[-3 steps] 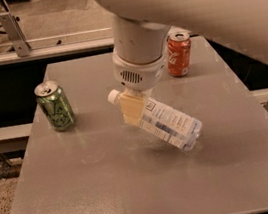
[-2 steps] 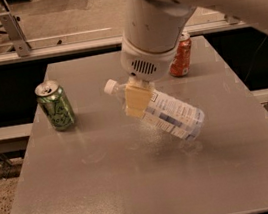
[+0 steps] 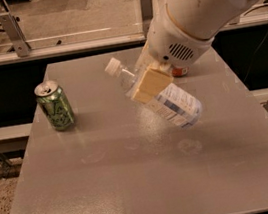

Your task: Place blue plastic bottle upright

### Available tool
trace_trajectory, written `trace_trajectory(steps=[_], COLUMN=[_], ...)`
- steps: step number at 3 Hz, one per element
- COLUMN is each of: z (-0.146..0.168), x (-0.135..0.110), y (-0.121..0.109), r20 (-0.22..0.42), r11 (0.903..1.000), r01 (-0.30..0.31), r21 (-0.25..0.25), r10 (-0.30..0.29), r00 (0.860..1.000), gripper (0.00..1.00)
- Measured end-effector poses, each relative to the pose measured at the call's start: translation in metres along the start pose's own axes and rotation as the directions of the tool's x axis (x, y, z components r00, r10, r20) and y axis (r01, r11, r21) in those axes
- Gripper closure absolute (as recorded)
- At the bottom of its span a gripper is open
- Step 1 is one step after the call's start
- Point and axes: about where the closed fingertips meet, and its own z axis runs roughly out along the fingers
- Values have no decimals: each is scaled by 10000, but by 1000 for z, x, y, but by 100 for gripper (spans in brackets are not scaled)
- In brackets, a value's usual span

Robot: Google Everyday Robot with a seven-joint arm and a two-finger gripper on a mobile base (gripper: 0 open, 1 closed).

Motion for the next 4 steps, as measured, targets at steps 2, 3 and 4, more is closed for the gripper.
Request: trace_trajectory(steps=[2,3,4], z=[-22,-35,-47], x=[13,28,35], y=[-3,-4,-6], r20=[2566,3666,4828], r11=[9995,9987,9972], r01=[122,-115,-218], r21=[293,502,711], r10=[-194,-77,-153], r00=[9663,9304,8756], gripper=[100,100,100])
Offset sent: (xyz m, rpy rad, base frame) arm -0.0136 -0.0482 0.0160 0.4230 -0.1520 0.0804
